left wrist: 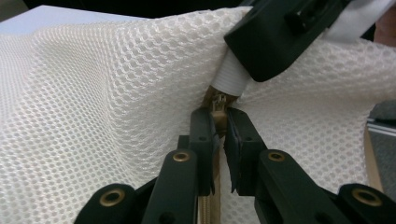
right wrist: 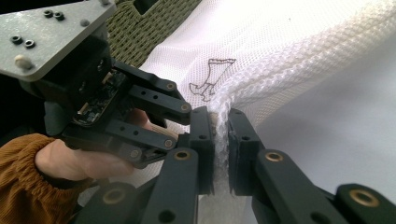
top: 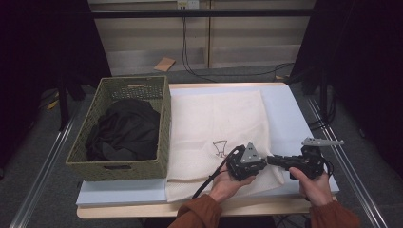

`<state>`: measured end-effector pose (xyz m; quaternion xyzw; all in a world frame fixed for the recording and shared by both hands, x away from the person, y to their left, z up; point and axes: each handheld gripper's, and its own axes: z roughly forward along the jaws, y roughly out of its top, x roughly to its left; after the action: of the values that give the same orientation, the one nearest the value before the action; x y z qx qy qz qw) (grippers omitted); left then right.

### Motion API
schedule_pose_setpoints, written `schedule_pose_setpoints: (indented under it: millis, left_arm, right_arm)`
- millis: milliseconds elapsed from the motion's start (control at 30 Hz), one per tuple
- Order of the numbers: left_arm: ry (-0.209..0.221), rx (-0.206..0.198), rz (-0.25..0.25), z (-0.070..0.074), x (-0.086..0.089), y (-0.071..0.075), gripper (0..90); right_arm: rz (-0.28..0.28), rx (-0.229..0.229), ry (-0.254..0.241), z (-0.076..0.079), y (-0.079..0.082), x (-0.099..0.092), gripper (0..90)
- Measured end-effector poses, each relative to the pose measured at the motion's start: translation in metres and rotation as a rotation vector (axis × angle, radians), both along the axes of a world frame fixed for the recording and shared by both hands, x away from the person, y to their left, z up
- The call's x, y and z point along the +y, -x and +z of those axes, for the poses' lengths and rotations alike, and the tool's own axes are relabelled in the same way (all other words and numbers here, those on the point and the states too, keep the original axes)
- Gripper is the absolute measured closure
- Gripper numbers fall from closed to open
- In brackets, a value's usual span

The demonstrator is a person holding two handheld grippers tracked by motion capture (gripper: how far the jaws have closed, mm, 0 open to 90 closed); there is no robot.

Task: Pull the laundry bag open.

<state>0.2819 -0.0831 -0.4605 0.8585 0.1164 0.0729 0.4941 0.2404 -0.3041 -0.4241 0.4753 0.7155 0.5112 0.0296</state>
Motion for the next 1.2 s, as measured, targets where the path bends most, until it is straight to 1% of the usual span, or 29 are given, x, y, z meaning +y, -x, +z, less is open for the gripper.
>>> schedule_pose_setpoints:
  millis: [33, 100, 200, 233, 267, 300, 333, 367, 400, 500, 533, 567, 600, 667, 733, 767, 800, 833, 867, 900, 967, 1033, 1067, 1100, 1133, 1167, 1200]
  left_arm:
    - [-0.005, 0.002, 0.002, 0.0, 0.0, 0.001, 81.8]
    - [0.007, 0.013, -0.005, 0.0, 0.001, 0.0, 81.9]
    - [0.014, 0.0, -0.007, 0.002, 0.004, 0.001, 81.9]
    - [0.028, 0.004, -0.017, 0.002, 0.005, -0.001, 81.9]
    - [0.01, 0.01, -0.005, 0.003, 0.006, -0.001, 81.9]
    - [-0.002, 0.0, -0.015, 0.004, 0.007, -0.002, 81.9]
    - [0.015, 0.011, -0.003, 0.003, 0.006, -0.001, 81.9]
    - [0.011, 0.012, -0.013, 0.003, 0.006, -0.001, 81.9]
    - [0.001, 0.004, -0.015, 0.003, 0.006, -0.001, 81.9]
    - [0.007, 0.008, -0.014, 0.003, 0.006, -0.001, 82.0]
    - [-0.006, 0.003, -0.007, 0.004, 0.007, -0.001, 82.0]
    - [0.008, 0.01, -0.013, 0.003, 0.008, -0.002, 82.0]
    - [0.013, 0.007, -0.015, 0.003, 0.008, -0.002, 81.9]
    - [0.01, 0.008, -0.009, 0.004, 0.008, -0.002, 81.9]
    - [0.007, 0.008, -0.011, 0.004, 0.009, -0.002, 82.0]
    - [0.015, 0.014, -0.01, 0.004, 0.009, -0.002, 81.9]
    - [0.034, 0.028, -0.014, 0.003, 0.009, -0.004, 81.9]
    - [0.021, 0.027, -0.008, 0.004, 0.009, -0.004, 81.9]
    - [0.021, 0.023, -0.012, 0.004, 0.008, -0.003, 81.8]
    - [0.039, 0.024, -0.015, 0.003, 0.007, -0.003, 81.7]
    - [0.041, 0.028, 0.001, 0.002, 0.006, -0.002, 81.4]
    - [0.048, 0.024, 0.004, 0.002, 0.005, -0.003, 80.7]
    - [0.059, 0.031, 0.003, 0.003, 0.005, -0.003, 80.0]
    - [0.053, 0.029, 0.003, 0.004, 0.004, -0.003, 79.6]
    - [0.066, 0.029, 0.008, 0.003, 0.003, -0.002, 79.2]
    - [0.061, 0.025, 0.006, 0.004, 0.004, -0.003, 78.4]
    - [0.073, 0.032, 0.01, 0.003, 0.003, -0.003, 77.4]
  right_arm:
    - [0.001, -0.002, 0.0, 0.0, 0.0, 0.0, 82.9]
    - [0.002, -0.002, 0.001, 0.0, 0.001, 0.0, 83.0]
    - [-0.008, -0.01, 0.007, 0.002, 0.001, 0.0, 83.1]
    - [-0.006, -0.016, 0.001, 0.002, 0.001, -0.001, 83.1]
    - [-0.003, -0.011, -0.008, 0.002, 0.001, -0.002, 83.2]
    - [0.004, -0.015, -0.012, 0.001, 0.0, -0.002, 83.2]
    - [0.005, -0.014, -0.016, 0.0, 0.0, -0.002, 83.2]
    - [0.005, -0.007, -0.016, 0.0, 0.0, -0.001, 83.2]
    - [0.008, -0.01, -0.01, 0.0, 0.0, 0.0, 83.2]
    - [-0.005, -0.008, 0.01, 0.001, -0.001, -0.001, 83.5]
    - [-0.019, -0.007, 0.01, 0.001, -0.001, -0.002, 83.6]
    - [-0.028, -0.008, 0.013, 0.0, -0.002, -0.004, 83.6]
    - [-0.031, -0.011, 0.009, 0.0, -0.001, -0.005, 83.6]
    - [-0.043, -0.035, -0.001, -0.001, 0.0, -0.007, 83.8]
    - [-0.042, -0.034, 0.0, -0.002, 0.0, -0.007, 83.9]
    - [-0.041, -0.033, -0.004, -0.001, 0.0, -0.007, 83.9]
    - [-0.043, -0.032, -0.009, -0.002, 0.0, -0.008, 84.0]
    - [-0.042, -0.031, -0.014, -0.002, 0.0, -0.008, 84.0]
    - [-0.041, -0.03, -0.016, -0.002, 0.0, -0.008, 84.1]
    - [-0.036, -0.028, -0.021, -0.001, 0.001, -0.008, 84.1]
    - [-0.026, -0.029, -0.024, -0.001, 0.001, -0.006, 84.1]
    - [-0.014, -0.034, -0.024, 0.001, 0.002, -0.004, 84.1]
    - [-0.012, -0.037, -0.018, 0.002, 0.002, -0.002, 84.1]
    - [-0.01, -0.038, -0.014, 0.002, 0.002, -0.001, 84.1]
    - [0.0, -0.036, -0.014, 0.003, 0.002, 0.0, 84.2]
    - [-0.004, -0.036, -0.01, 0.003, 0.002, 0.002, 84.1]
    - [0.003, -0.036, -0.007, 0.003, 0.002, 0.002, 84.1]
